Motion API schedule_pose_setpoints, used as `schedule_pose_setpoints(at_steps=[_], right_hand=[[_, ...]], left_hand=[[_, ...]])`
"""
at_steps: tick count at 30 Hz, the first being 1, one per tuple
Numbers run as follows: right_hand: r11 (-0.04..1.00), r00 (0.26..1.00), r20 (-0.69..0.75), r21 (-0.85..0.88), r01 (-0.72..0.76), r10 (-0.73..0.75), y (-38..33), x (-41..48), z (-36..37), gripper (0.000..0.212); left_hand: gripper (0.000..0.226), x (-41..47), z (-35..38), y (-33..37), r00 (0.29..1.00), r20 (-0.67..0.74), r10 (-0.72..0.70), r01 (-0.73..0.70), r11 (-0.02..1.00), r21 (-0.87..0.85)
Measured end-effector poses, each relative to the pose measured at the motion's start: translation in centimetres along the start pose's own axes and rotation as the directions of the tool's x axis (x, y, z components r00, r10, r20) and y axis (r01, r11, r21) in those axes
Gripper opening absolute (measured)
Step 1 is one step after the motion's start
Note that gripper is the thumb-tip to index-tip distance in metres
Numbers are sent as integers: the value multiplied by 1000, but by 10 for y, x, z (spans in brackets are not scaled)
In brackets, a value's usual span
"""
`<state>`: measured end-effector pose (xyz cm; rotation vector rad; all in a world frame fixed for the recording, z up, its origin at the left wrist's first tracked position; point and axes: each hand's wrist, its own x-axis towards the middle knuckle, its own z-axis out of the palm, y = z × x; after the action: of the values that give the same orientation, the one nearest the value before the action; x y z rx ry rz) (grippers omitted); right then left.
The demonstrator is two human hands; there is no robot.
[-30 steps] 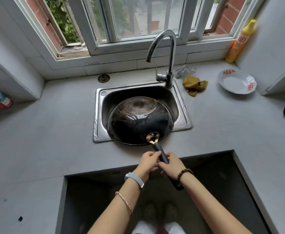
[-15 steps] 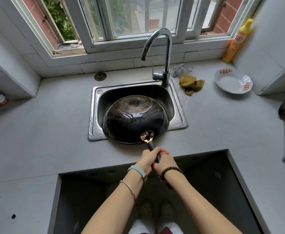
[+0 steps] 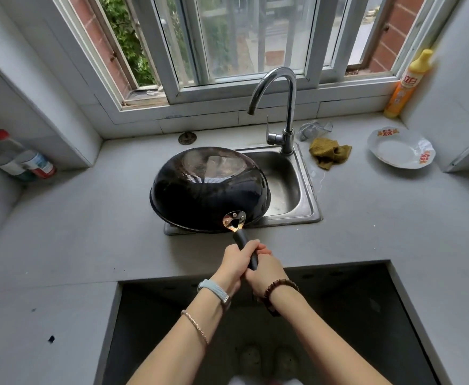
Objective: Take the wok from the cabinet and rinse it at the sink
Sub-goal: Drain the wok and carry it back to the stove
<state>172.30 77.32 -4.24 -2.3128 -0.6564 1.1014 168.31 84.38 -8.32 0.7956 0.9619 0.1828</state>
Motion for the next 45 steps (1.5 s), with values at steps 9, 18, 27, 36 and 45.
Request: schedule_pose_setpoints(at_steps=[9,18,27,36,45], right_hand=[[966,973,13,125,225,-229,-50,-26,-4,37],[864,933,60,404,302,-354,-83,-48,-7,18],[826,946,102,522,212,-307,-73,-52,7,29],[808,915,112,519,280,-389,-82,-55,4,25],[845,919,150,468,259,-365,-73,-53,9,15]], left_hand=[[15,-60,-9,61,954,-103,283,-259,945,197],[15,-100,-16,99,866,-187,464,-350,829,437],[16,-103,-16,88,866,-229,444,-282,813,510],[16,-111,-22,98,823,-257,507,-298,769,565],[18,-105,-25,84,844,-270,464,-267,799,539]])
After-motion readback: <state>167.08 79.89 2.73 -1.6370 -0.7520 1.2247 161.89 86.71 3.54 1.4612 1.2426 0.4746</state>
